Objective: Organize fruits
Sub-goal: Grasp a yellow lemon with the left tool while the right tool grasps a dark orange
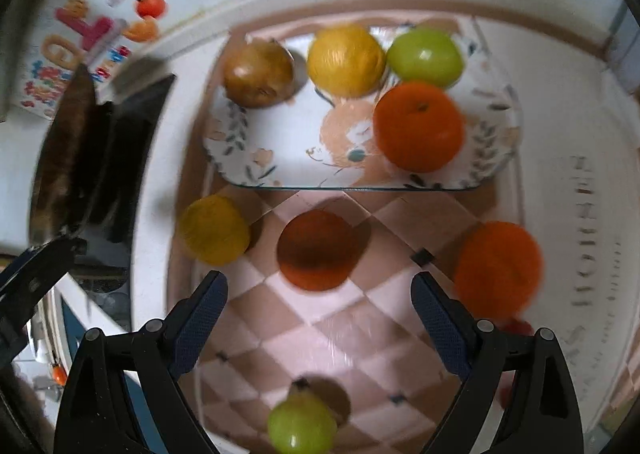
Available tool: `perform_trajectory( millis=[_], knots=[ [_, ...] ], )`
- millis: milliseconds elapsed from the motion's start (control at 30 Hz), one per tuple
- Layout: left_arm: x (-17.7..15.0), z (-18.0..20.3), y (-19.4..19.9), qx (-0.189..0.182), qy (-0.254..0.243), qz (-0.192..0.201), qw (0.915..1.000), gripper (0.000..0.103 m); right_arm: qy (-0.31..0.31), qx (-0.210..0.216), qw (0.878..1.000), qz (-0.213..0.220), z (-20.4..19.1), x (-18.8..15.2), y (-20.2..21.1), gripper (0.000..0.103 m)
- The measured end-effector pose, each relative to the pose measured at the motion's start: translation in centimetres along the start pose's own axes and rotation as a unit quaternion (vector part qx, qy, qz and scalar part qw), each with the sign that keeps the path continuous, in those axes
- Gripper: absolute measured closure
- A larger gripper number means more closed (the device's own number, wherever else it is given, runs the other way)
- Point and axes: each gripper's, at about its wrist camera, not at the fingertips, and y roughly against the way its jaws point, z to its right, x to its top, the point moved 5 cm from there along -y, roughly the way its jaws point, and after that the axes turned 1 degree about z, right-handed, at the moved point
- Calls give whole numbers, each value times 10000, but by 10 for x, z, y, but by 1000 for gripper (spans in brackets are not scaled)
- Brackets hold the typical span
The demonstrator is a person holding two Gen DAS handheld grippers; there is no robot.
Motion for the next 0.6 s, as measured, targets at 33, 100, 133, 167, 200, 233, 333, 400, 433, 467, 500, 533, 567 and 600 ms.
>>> perform_trajectory(
  millis=[33, 100, 133, 167, 200, 233, 333, 400, 433, 467, 500, 533, 567, 600],
  knots=[
    [1, 0, -6, -22, 21, -91, 10000, 1, -38, 16, 10000, -64, 1, 2, -10, 11],
    [1, 2, -24, -191, 125, -380, 9990, 1, -61, 126, 9997, -185, 1, 5, -28, 30],
    [1, 4, -29, -224, 143, -456, 9986, 1, -48, 148, 9996, -236, 1, 6, -33, 45],
    [2, 8, -35, -284, 155, -552, 9980, 1, -29, 207, 9995, -235, 1, 5, -35, 45],
    [2, 12, -43, -385, 168, -667, 9969, 1, -18, 209, 9996, -211, 2, 4, -35, 45],
    [3, 16, -46, -451, 174, -732, 9961, 1, -16, 187, 9996, -202, 4, 3, -34, 45],
    [3, 35, -64, -741, 88, -1017, 9920, 1, -147, 246, 9995, -164, 17, -4, -26, 45],
    [2, 48, -80, -837, -28, -1223, 9890, 1, -248, 266, 9993, -111, 26, -6, -16, 45],
    [0, 54, -86, -875, -88, -1303, 9876, 1, -285, 269, 9992, -74, 29, -5, -11, 45],
    [0, 61, -92, -911, -160, -1378, 9861, 1, -307, 262, 9992, -30, 33, -5, -7, 45],
    [-1, 67, -99, -946, -235, -1438, 9848, 1, -323, 257, 9991, 12, 36, -4, -3, 45],
    [-2, 72, -104, -964, -324, -1476, 9838, 2, -344, 255, 9991, 55, 39, -2, 2, 45],
    [-3, 77, -109, -970, -411, -1500, 9831, 7, -360, 242, 9990, 97, 42, -1, 8, 45],
    [-5, 82, -114, -978, -495, -1540, 9820, 20, -363, 226, 9990, 129, 43, 0, 11, 45]
  ],
)
